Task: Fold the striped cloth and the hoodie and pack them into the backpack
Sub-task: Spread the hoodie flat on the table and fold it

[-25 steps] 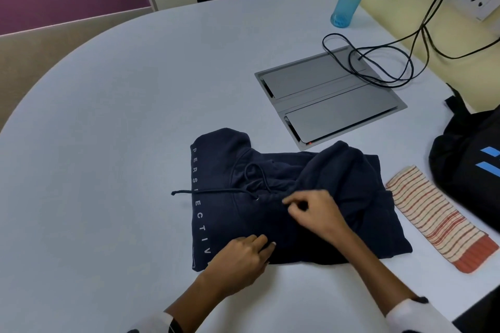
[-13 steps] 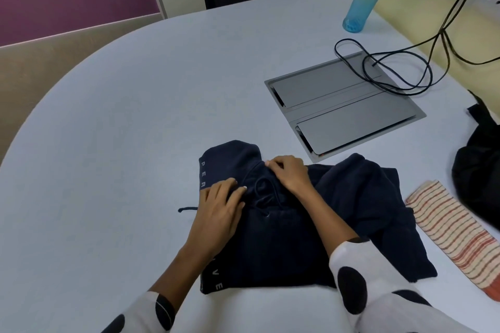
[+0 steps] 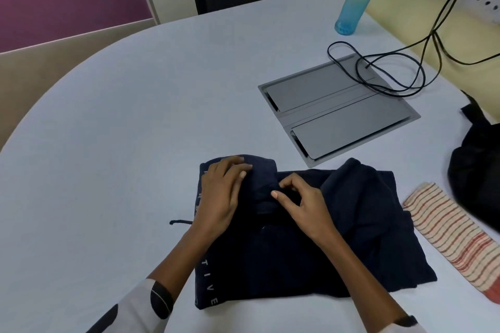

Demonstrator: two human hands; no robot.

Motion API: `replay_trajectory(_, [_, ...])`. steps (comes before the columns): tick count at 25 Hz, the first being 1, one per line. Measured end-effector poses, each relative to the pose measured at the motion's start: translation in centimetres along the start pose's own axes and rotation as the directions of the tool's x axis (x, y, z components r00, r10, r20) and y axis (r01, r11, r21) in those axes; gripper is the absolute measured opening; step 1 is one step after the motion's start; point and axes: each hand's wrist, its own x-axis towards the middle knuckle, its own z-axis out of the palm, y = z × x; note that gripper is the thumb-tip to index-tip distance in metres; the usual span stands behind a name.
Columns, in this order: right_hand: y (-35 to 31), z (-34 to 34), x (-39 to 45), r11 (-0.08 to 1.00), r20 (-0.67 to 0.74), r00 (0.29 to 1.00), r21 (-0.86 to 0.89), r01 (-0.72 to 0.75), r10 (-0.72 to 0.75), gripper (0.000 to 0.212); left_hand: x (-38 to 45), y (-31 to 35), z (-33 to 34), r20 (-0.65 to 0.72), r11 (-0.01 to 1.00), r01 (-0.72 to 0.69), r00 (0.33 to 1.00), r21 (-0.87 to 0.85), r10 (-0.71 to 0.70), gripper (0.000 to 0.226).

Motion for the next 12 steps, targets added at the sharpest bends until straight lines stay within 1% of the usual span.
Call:
replay_trajectory(1, [-0.2,-0.2,-0.4,0.999,-0.019,0.999,0.009,0.031,-0.031,0.012,0.3,0.3,0.0,0.041,1.000,-0.025,0.999,-0.012,0.025,0.040])
replay_trajectory(3, [-0.9,-0.6,-0.8,0.996,-0.049,0.995,0.016,0.083,-0.082,0.011,0.7,0.4,0.0,0.160,0.994,-0.094,0.984,0.052,0.085,0.040])
replay_trajectory(4, [-1.2,-0.6,-0.9,0.994,-0.058,0.993,0.005,0.107,-0.107,0.010,1.0,0.2,0.0,0.201,0.990,-0.111,0.975,0.084,0.092,0.039])
replay_trajectory(5, [-1.6,-0.7,-0.9,0.992,-0.061,0.990,-0.009,0.129,-0.129,0.010,1.2,0.1,-0.1,0.213,0.988,-0.115,0.973,0.101,0.091,0.036])
replay_trajectory(6, [-1.9,-0.8,-1.0,0.988,-0.060,0.986,-0.018,0.152,-0.153,0.011,1.5,0.0,-0.2,0.196,0.989,-0.109,0.977,0.098,0.089,0.031])
replay_trajectory(8, [-2.3,-1.0,-1.2,0.986,-0.038,0.986,0.019,0.166,-0.165,0.009,1.6,-0.1,-0.4,0.114,0.993,-0.092,0.990,0.076,0.083,0.023])
replay_trajectory(9, [-2.2,-1.2,-1.2,0.990,-0.023,0.992,0.073,0.124,-0.122,0.011,1.5,-0.3,-0.5,0.079,0.995,-0.087,0.993,0.057,0.082,0.025])
replay_trajectory(11, [-1.8,-1.7,-0.6,0.980,0.000,0.998,0.190,-0.058,0.059,0.013,0.9,-0.6,-0.5,0.036,0.995,-0.096,0.995,0.017,0.095,0.031])
replay_trajectory(12, [-1.4,-1.9,0.0,0.968,0.008,0.988,0.200,-0.151,0.153,0.016,0.7,-0.6,-0.4,0.031,0.995,-0.100,0.994,-0.002,0.100,0.033])
